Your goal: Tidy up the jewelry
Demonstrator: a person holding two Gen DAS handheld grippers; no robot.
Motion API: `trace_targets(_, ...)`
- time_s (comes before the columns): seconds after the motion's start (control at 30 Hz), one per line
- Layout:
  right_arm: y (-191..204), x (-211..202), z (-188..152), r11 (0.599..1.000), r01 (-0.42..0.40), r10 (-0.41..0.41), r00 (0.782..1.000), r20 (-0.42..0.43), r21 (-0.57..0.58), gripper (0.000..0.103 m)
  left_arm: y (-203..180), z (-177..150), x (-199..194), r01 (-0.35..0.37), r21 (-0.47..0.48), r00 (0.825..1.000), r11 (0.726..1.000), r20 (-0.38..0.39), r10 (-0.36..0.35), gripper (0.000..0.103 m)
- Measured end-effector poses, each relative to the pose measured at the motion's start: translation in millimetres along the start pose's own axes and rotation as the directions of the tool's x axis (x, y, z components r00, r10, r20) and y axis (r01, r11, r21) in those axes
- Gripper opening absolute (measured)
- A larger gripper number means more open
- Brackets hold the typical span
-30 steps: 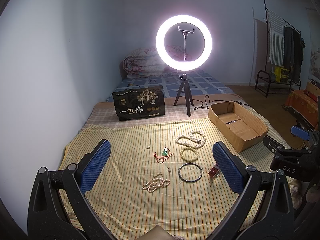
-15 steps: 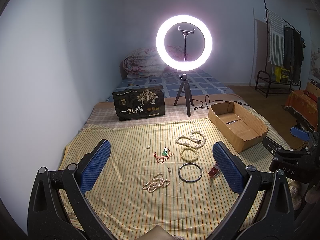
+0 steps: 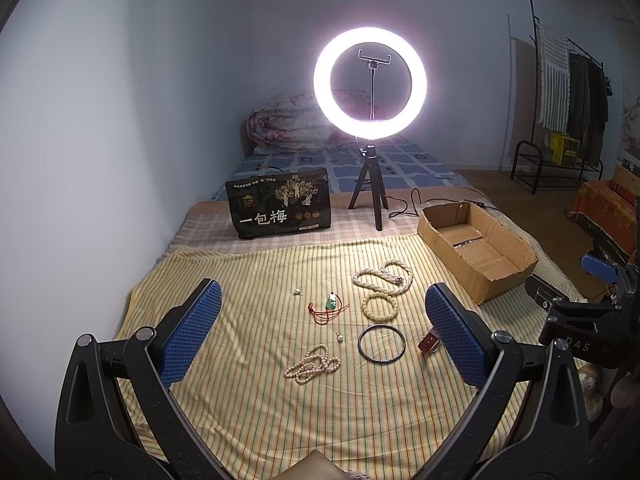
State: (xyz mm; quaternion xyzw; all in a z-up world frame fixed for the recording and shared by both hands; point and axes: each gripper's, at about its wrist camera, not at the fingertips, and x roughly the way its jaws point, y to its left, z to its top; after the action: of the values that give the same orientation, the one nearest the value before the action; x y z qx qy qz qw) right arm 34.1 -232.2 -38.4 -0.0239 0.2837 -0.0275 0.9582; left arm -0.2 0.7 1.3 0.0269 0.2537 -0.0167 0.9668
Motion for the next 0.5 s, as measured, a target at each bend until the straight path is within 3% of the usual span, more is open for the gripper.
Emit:
trace_targets(0.37,2.2,8.0,-0.7,1.000,0.000,0.000,1.000,-0.020,-0.020,0.103,9.3,-1.7,16.3,-0.031,-0.007,0.999,1.000,-0.037,0.030,0.103)
trace_targets(0.5,1.9,16.5,-7.1,0.998,-0.053,0.052,0.998,-0.042,-0.034,0.103,19.5,-3.8,31.2,-0.031,-0.013,0.995,0.999,-0.093,0.030,0.103)
